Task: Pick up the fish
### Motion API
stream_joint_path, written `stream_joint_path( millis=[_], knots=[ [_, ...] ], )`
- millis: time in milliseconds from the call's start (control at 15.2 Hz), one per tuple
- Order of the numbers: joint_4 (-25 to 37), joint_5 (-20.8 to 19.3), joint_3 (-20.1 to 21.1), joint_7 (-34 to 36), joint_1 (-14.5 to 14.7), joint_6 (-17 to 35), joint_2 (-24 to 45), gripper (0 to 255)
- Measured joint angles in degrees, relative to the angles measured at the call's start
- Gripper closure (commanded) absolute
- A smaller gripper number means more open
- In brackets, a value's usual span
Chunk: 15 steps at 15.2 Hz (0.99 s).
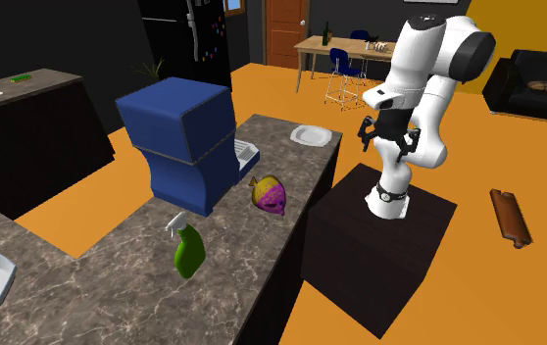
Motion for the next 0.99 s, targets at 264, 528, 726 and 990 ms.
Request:
stream_joint_path(
  millis=[264, 528, 726, 990],
  knots=[
    [0.3, -0.7, 0.5, 2.5, -1.3, 2.3, 3.9, 0],
    [2.0, -2.3, 0.9, 7.3, -3.7, 6.5, 12.2, 0],
    [3.4, -4.1, 0.5, 10.4, -5.8, 9.6, 18.4, 0],
    [5.7, -6.3, -0.2, 14.8, -8.4, 12.4, 26.0, 0]
  ],
)
